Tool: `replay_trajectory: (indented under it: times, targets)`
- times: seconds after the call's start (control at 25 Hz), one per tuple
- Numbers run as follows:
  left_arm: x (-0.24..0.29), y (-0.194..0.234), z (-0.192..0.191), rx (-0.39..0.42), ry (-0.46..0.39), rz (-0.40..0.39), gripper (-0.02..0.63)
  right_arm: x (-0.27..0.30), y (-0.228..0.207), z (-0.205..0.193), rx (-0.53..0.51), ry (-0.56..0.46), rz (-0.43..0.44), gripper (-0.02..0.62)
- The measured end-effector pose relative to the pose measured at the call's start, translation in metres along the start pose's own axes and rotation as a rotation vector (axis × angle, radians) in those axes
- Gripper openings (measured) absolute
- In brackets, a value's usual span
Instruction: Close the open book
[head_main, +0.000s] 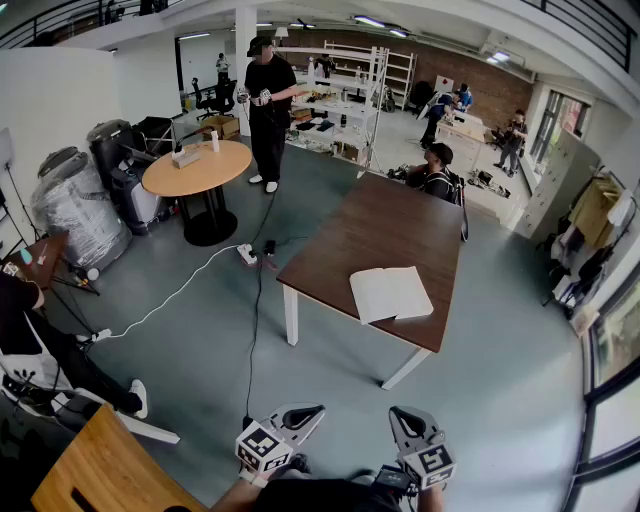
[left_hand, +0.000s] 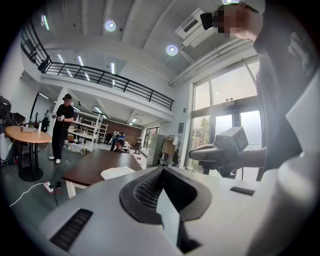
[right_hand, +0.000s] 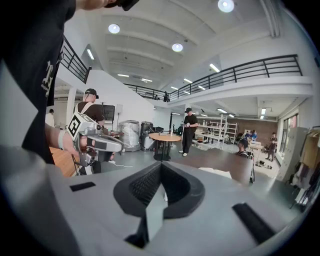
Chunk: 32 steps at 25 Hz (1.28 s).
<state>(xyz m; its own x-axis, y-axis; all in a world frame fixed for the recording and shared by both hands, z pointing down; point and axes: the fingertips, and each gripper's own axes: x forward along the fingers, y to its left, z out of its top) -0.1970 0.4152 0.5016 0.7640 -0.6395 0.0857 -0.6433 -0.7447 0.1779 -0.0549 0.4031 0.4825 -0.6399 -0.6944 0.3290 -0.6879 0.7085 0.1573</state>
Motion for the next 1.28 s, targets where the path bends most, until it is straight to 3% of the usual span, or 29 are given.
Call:
replay_trajectory:
  times: [0.68, 1.28]
  targets:
    - [0.013, 0.005, -0.018, -0.035, 0.029, -0.074, 0.008, -0.005, -0.008, -0.022, 0.04, 0.06, -0.095, -0.012]
    - [0.077, 0.01, -0.026, -0.007, 0.109, -0.143, 0.008, -0.001, -0.077, -0.057, 0.105, 0.066, -0.155, -0.012]
